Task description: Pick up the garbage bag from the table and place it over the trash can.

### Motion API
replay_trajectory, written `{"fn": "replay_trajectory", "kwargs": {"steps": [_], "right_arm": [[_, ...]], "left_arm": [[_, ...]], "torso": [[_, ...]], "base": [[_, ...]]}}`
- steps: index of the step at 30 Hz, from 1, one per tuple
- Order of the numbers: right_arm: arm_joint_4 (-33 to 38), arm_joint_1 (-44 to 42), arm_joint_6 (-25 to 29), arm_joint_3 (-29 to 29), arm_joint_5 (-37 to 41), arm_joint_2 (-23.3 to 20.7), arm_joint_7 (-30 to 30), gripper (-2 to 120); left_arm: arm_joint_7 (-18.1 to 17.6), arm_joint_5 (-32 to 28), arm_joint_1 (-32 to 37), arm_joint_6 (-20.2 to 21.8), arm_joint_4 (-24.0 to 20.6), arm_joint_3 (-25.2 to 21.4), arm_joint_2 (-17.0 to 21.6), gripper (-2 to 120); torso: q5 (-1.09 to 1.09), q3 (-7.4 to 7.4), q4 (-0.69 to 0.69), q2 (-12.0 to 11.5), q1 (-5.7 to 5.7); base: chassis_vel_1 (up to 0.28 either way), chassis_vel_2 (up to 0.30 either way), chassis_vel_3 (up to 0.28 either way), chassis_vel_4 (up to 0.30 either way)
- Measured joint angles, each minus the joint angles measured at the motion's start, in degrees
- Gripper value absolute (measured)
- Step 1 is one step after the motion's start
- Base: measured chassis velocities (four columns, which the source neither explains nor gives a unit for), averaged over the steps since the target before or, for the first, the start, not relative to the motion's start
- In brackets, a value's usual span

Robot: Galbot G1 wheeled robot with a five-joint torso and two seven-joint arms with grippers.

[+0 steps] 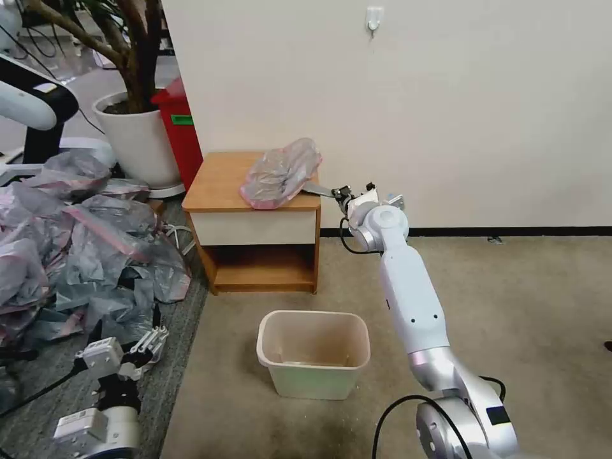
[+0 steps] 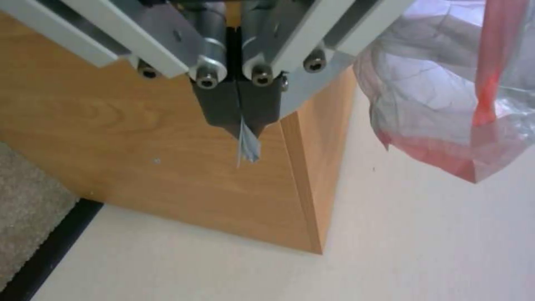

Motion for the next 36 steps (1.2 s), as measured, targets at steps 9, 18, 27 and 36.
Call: {"fn": "replay_trajectory", "kwargs": {"steps": [9,18,27,36], "right_arm": [[2.7,-1.4,0.0,-0.7,0.2,0.0,0.0,0],[13.8,-8.5,-1.8,-2.5,3.5,-2.3,3.9,0],[31.9,-20.4,-3.0,-4.1,6.9,-7.4,8.5,0],[48.9,-42.5,-4.5,-13.8,1.3,-8.8,9.6,0]], "left_arm": [[0.0,0.3,-0.2,0.0,0.2,0.3,-0.5,100],[0.0,0.3,-1.1,0.0,0.9,0.6,0.0,100],[0.0,0.3,-1.9,0.1,1.0,1.7,-0.1,100],[0.0,0.4,-2.3,0.1,0.8,1.9,-0.4,100]], "torso": [[0.00,0.00,0.00,0.0,0.00],[0.00,0.00,0.02,0.0,0.00],[0.01,-0.01,0.00,0.0,0.00],[0.00,-0.01,0.00,0.0,0.00]], "base": [[0.000,0.000,0.000,0.000],[0.000,0.000,0.000,0.000],[0.000,0.000,0.000,0.000],[0.000,0.000,0.000,0.000]]}}
